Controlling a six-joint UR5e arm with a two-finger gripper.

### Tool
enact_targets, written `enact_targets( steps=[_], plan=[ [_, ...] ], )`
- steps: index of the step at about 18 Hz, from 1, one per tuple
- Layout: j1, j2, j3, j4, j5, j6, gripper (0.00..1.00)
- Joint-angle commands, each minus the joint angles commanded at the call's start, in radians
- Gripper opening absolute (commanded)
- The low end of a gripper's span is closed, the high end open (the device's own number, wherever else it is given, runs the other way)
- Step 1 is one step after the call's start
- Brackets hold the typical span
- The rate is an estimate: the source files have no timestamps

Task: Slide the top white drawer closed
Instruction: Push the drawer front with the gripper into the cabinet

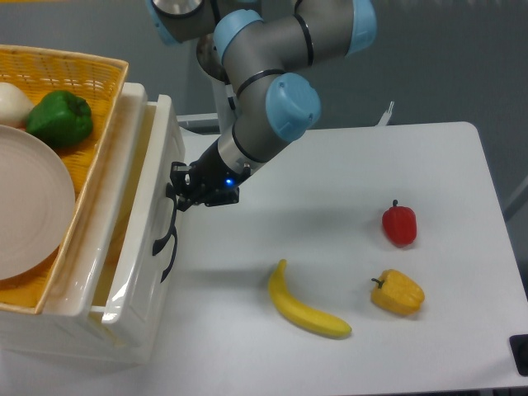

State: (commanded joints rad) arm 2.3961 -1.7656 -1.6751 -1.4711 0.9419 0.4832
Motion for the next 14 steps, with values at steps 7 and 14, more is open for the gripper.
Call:
enact_targets(
  steps=[7, 14],
  plan=[
    [-0.018, 0.0, 0.0, 0.0, 0.0, -0.014, 0.04],
    [-0.02, 0.0, 0.009, 0.002, -0.012, -0.014, 0.04]
  ],
)
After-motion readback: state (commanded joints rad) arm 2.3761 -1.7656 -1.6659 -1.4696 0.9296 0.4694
